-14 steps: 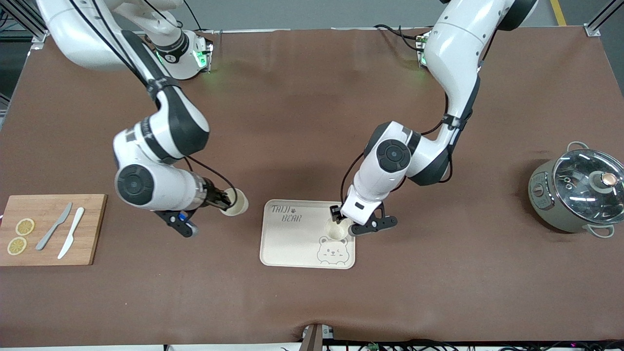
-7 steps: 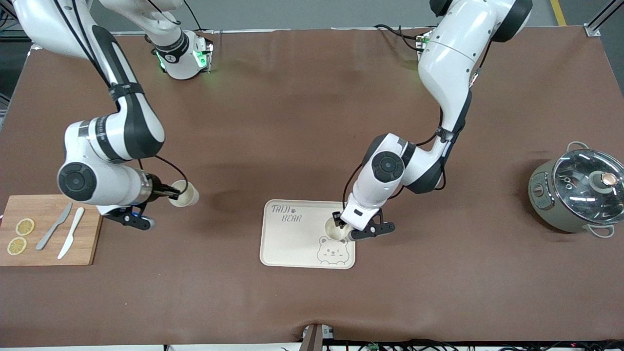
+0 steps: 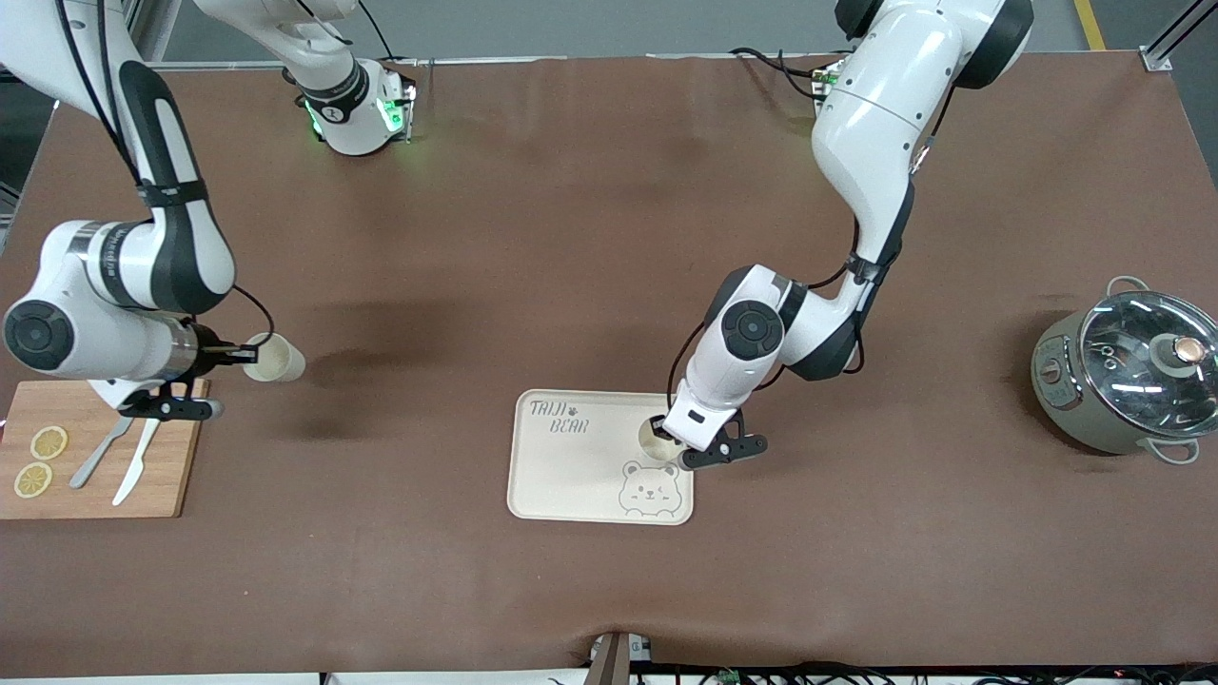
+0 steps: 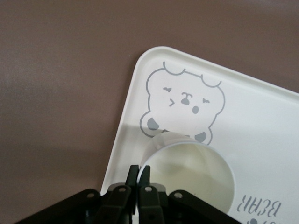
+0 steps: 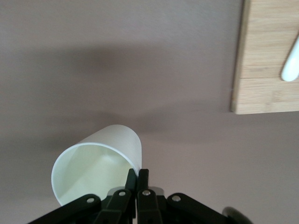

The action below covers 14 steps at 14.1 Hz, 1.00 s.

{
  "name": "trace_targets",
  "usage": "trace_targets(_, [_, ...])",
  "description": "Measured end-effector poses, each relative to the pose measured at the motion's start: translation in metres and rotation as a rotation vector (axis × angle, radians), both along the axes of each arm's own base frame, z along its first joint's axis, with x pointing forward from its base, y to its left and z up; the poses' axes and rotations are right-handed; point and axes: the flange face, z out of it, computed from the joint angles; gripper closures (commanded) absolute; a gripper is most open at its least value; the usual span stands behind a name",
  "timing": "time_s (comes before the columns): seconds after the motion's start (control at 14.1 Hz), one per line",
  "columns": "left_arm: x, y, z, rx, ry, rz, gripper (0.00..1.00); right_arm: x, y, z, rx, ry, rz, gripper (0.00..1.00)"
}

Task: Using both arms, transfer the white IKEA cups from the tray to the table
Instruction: 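Lift the cup with the right gripper while the left gripper lifts its cup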

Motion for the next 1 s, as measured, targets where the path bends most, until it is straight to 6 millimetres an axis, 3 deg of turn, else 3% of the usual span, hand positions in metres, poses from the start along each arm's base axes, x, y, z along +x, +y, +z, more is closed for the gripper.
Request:
trace_targets(0.28, [0.009, 0.003, 0.039, -0.010, -0.024, 0.007, 1.00, -0.020, -0.005, -0.035, 0.007, -0.037, 0.038, 1.00])
trace_targets(0.64, [0.010, 0.027, 0.133, 0.037, -0.025, 0.013, 1.00, -0.032, -0.005, -0.052, 0.007, -0.045, 0.042, 0.99])
trace_targets(0.78, [0.008, 0.045, 0.167, 0.055, -0.004, 0.030, 1.00, -0.033, -0.008, -0.052, 0.006, -0.045, 0.037, 0.00])
trace_targets(1.0, [0.004, 0.078, 0.203, 0.092, 0.053, 0.064, 1.00, -0.033, -0.010, -0.052, 0.013, -0.046, 0.023, 0.00])
